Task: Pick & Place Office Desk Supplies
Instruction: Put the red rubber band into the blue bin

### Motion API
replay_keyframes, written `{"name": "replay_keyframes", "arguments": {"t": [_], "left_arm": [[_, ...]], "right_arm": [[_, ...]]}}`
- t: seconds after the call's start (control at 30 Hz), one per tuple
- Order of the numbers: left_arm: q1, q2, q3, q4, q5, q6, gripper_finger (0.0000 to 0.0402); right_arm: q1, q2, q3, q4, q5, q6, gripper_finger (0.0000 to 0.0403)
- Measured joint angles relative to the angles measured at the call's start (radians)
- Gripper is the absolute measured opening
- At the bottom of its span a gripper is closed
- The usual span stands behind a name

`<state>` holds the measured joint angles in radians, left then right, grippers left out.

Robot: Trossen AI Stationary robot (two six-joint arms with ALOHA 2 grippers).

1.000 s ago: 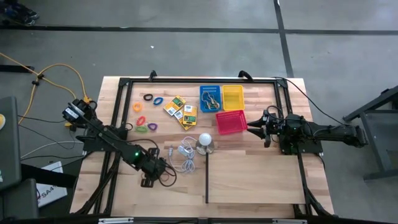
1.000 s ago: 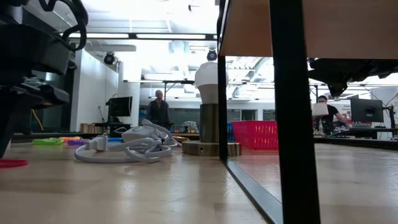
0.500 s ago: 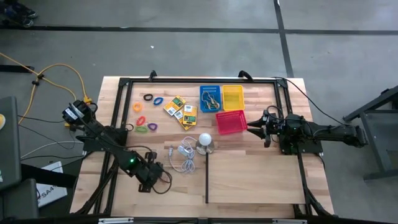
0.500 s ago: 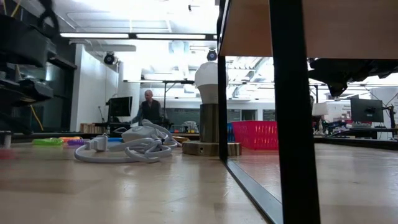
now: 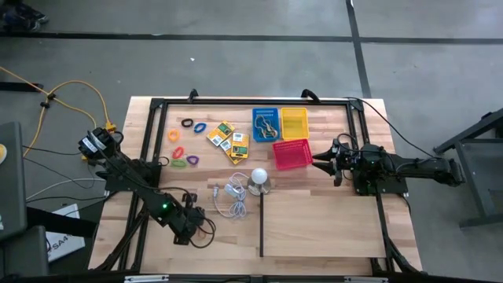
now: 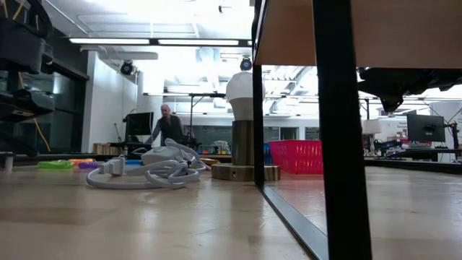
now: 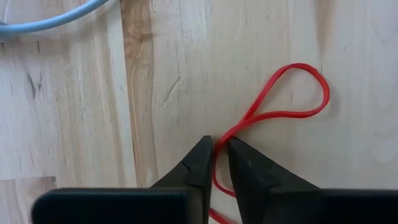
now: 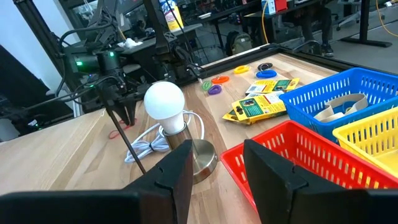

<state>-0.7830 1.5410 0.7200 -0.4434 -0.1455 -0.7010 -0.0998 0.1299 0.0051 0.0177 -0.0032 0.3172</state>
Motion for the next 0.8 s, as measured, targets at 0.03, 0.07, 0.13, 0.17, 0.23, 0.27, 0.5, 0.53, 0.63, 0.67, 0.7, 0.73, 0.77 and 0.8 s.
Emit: {"name": "replay_keyframes", "arguments": {"t": [0.03, 0.07, 0.13, 0.17, 0.23, 0.27, 0.5, 0.53, 0.63, 0.67, 0.7, 0.73, 0.77, 0.8], "left_arm": [[0.0, 0.0, 0.0, 0.0, 0.0, 0.0, 0.0033], [0.0, 0.0, 0.0, 0.0, 0.0, 0.0, 0.0024], [0.0, 0.0, 0.0, 0.0, 0.0, 0.0, 0.0008], [0.0, 0.0, 0.0, 0.0, 0.0, -0.002, 0.0005], [0.0, 0.001, -0.001, 0.0, 0.0, -0.003, 0.0003], [0.0, 0.001, -0.001, 0.0, 0.0, -0.003, 0.0002], [-0.004, -0.014, -0.001, 0.005, -0.032, -0.005, 0.0001], [-0.007, -0.021, -0.001, 0.005, -0.047, -0.008, 0.0001], [-0.017, -0.046, 0.0, -0.005, -0.098, -0.008, 0.0001], [-0.019, -0.059, -0.001, -0.014, -0.111, -0.008, 0.0001], [-0.022, -0.072, -0.001, -0.012, -0.13, -0.008, 0.0001], [-0.022, -0.086, 0.001, -0.007, -0.148, -0.008, 0.0001], [-0.022, -0.101, 0.002, -0.008, -0.168, -0.009, 0.0001], [-0.022, -0.114, 0.002, -0.012, -0.193, -0.009, 0.0001]], "right_arm": [[0.0, 0.0, 0.0, 0.0, 0.0, 0.0, 0.013], [0.0, 0.0, 0.0, 0.0, 0.0, 0.0, 0.013], [0.0, 0.0, 0.0, 0.0, 0.0, 0.0, 0.013], [0.0, 0.0, 0.0, 0.0, 0.0, 0.0, 0.013], [0.0, 0.0, 0.0, 0.0, 0.0, 0.0, 0.013], [0.0, 0.0, 0.0, 0.0, 0.0, 0.0, 0.013], [0.0, 0.0, 0.0, 0.0, 0.0, 0.0, 0.013], [0.0, 0.0, 0.0, 0.0, 0.0, 0.0, 0.013], [0.0, 0.0, 0.0, 0.0, 0.0, 0.0, 0.013], [0.0, 0.0, 0.0, 0.0, 0.0, 0.0, 0.013], [0.0, 0.0, 0.0, 0.0, 0.0, 0.0, 0.013], [0.0, 0.0, 0.0, 0.0, 0.0, 0.0, 0.013], [0.0, 0.0, 0.0, 0.0, 0.0, 0.0, 0.013], [0.0, 0.0, 0.0, 0.0, 0.0, 0.0, 0.013]]}}
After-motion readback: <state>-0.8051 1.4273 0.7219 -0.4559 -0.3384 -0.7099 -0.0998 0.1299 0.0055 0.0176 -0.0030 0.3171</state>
